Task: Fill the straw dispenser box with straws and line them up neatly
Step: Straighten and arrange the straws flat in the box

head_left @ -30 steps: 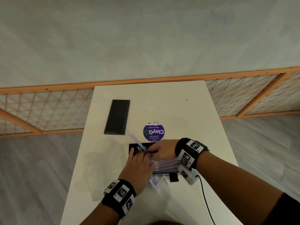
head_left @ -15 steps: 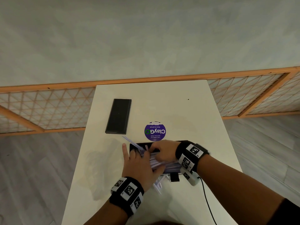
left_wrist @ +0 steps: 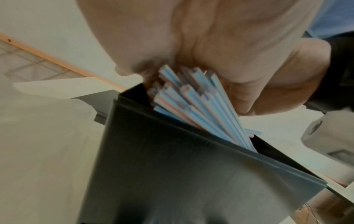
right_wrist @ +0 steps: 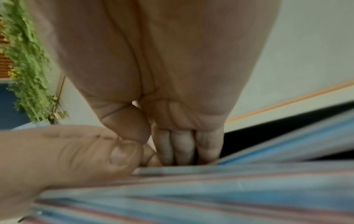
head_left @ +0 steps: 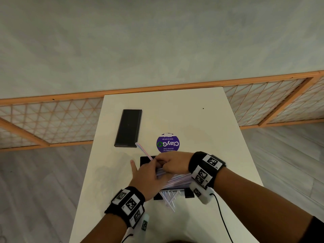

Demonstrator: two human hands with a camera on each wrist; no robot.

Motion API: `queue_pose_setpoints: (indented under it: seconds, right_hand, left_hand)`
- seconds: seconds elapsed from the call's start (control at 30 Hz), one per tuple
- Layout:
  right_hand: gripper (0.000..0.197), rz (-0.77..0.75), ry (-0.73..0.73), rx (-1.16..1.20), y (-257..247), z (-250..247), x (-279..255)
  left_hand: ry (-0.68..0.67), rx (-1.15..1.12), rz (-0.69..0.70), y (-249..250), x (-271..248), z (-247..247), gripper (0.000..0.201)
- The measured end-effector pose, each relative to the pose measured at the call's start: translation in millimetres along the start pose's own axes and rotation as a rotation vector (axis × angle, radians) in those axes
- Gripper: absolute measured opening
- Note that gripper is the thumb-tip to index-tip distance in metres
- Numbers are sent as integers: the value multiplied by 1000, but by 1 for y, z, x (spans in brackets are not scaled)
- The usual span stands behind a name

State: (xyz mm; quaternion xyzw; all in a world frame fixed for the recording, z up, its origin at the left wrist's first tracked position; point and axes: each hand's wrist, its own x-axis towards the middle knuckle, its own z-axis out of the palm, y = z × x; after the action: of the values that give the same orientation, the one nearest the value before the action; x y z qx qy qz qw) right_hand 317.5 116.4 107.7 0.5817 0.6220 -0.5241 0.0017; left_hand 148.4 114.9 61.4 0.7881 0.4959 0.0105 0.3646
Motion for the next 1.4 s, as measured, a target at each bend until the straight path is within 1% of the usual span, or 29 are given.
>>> queue_pose_setpoints:
  seconds: [0.07,0.1,0.13,0.2,0.27,0.33,0.37,0.47,0.57,0.67,0.77,0.87,1.03,1.13,1.2,1.23,1.3,1.33,1.4]
  right_hand:
    - [27,-3,4,39,0,-4,-2]
    - [23,-4,11,62,-2,-6,-5]
    - [24,-7,23,87,-1,-6,-6]
    - [36,-40,56,150,0,-7,-8]
    - [55,-68,84,227,-1,-7,-11]
    - [70,-68,93,298,-4,-11,-16]
    - [73,-52,90,321,-4,-12,-17]
    - [67,-46,112,352,-4,-13,-21]
    - [67,-63,189,398,-5,-14,-22]
    - [67,-113,237,418,-8,-15,-24]
    - [61,-183,268,409,-15,-18,-28]
    - [61,-233,298,428,-25,-23,-32]
    - [63,-372,318,477,-41,-29,-36]
    - [64,-437,361,487,-50,-30,-48]
    - [58,-467,447,533,-47,-30,-57]
    - [56,-459,498,541,-42,-29,-60]
    - [51,-389,594,470,-24,-24,-66]
    - [51,-343,619,418,-14,-21,-68]
    - [61,-225,585,348,9,-10,-67]
  left_hand:
    - [43,-41,27,-2,0,0,45]
    - [66,-52,43,-1,-1,-1,43]
    - [88,-52,61,0,-1,-3,39]
    - [138,-28,102,0,-1,-8,31]
    - [192,2,125,-1,0,-13,28]
    - [227,2,127,-3,2,-16,22]
    - [232,-25,128,-4,4,-17,18]
    - [274,-98,164,-5,9,-20,11]
    - [376,-97,195,-2,12,-26,9]
    - [461,-84,213,1,13,-35,5]
    - [537,-102,246,3,13,-46,12]
    - [612,-100,289,8,14,-61,17]
    - [740,-88,305,19,13,-83,18]
    - [803,-197,299,29,7,-89,19]
    - [817,-314,298,36,4,-91,18]
    - [819,-398,305,39,2,-92,17]
    - [822,-587,309,45,0,-92,18]
    - [830,-674,306,48,-1,-92,19]
    - [851,-820,274,51,-1,-88,21]
